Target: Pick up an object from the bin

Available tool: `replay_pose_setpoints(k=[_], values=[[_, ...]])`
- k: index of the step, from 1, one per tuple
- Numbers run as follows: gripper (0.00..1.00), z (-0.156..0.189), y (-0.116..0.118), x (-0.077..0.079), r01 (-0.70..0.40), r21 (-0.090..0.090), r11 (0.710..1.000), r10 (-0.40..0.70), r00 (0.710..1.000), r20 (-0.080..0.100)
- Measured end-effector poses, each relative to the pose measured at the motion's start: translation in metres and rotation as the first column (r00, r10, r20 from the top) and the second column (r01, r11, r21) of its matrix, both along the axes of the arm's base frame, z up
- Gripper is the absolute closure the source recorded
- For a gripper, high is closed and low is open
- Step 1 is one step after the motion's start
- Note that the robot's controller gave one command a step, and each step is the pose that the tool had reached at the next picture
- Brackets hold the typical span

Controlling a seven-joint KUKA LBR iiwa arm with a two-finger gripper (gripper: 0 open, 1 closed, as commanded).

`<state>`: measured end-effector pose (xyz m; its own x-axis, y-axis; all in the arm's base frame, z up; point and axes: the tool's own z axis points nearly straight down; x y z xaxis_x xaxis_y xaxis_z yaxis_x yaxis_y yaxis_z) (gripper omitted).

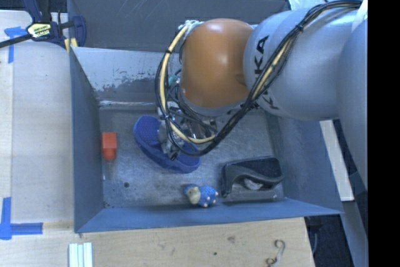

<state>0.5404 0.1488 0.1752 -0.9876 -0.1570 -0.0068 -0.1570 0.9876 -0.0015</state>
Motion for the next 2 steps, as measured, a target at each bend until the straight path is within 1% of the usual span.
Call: replay_pose_setpoints(k=[1,2], values=[[1.0,-0.025,-0.01,0.037,0.05,0.001,0.999,-0.05,0.999,-0.003],[1.0,0.025,-0.003,0.046,0.041,0.003,0.999,-0.042,0.999,0.002]])
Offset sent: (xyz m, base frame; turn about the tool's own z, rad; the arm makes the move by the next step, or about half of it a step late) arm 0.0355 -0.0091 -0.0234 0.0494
